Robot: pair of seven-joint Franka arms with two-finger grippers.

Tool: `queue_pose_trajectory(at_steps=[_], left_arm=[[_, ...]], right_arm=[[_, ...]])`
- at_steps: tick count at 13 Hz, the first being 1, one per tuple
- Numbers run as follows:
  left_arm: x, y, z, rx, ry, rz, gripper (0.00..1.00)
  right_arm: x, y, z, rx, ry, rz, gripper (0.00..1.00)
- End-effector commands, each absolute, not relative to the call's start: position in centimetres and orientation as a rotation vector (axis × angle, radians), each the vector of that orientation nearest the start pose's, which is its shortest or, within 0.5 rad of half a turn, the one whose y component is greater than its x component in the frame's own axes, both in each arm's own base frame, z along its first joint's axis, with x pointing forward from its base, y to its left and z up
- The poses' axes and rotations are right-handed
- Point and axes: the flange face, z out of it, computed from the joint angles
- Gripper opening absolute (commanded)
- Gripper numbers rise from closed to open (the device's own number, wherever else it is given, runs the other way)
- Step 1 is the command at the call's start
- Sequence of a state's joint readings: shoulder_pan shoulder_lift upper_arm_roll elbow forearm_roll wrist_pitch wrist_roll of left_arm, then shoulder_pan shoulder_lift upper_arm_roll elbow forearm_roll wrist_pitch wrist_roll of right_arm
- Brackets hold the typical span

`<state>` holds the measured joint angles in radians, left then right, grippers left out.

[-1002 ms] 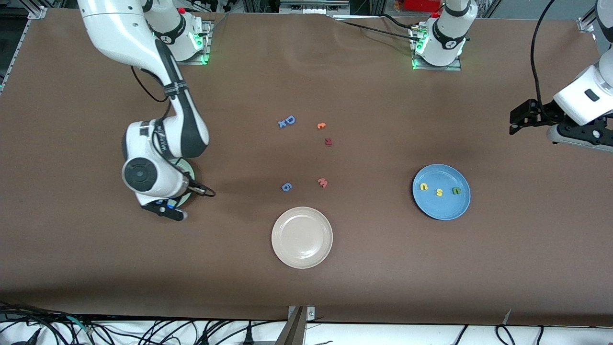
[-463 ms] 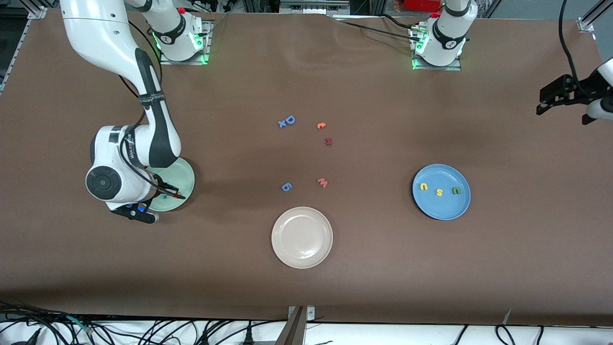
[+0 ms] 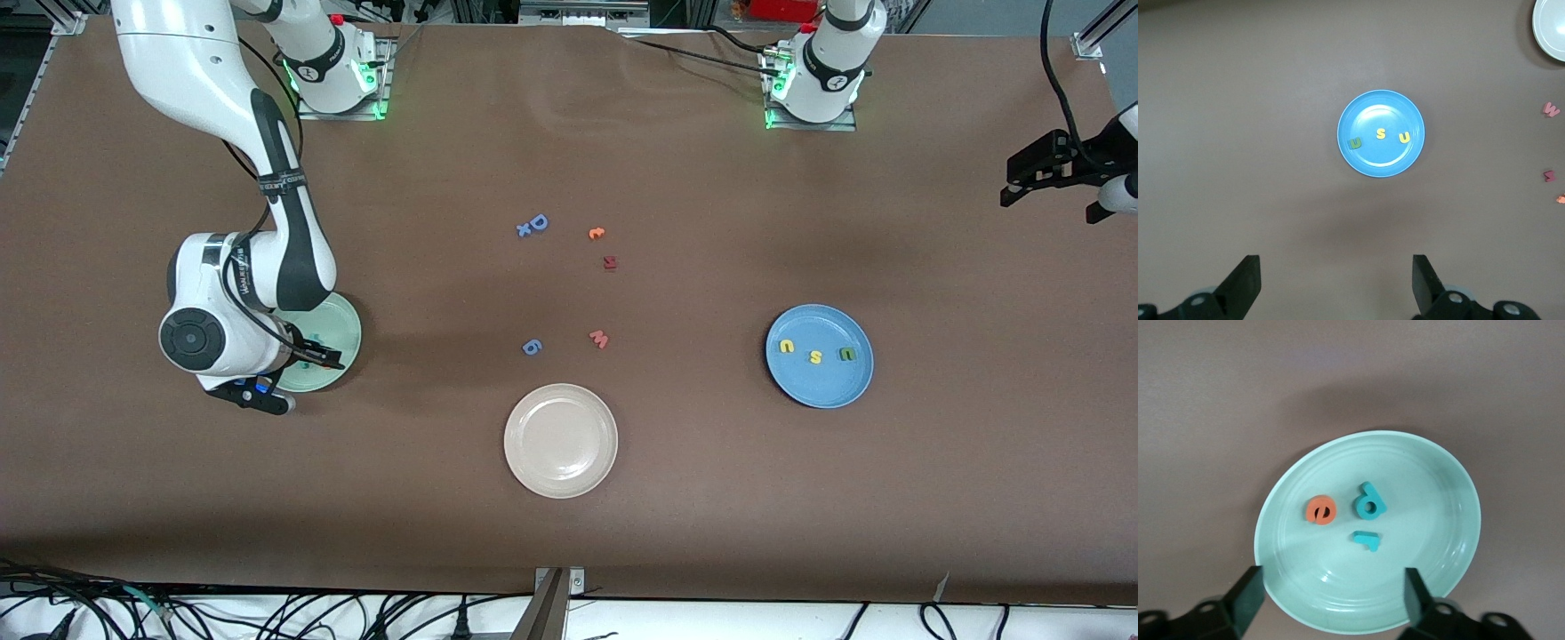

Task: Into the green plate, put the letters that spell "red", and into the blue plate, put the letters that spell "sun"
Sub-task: 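Open the right gripper to release the blue r onto the green plate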

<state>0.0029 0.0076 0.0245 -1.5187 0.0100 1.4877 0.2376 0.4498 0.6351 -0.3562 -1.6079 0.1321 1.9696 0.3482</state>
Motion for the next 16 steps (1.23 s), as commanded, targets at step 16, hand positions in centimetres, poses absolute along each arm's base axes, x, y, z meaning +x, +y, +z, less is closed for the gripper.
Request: queue_pose_trajectory(at_steps=[16], left_arm=[[54.5,-0.5,62.4,-3.118,0.265,0.141,1.0]], right_arm=[[61.4,13.8,38.9,-3.081,0.278,0.433,1.0]])
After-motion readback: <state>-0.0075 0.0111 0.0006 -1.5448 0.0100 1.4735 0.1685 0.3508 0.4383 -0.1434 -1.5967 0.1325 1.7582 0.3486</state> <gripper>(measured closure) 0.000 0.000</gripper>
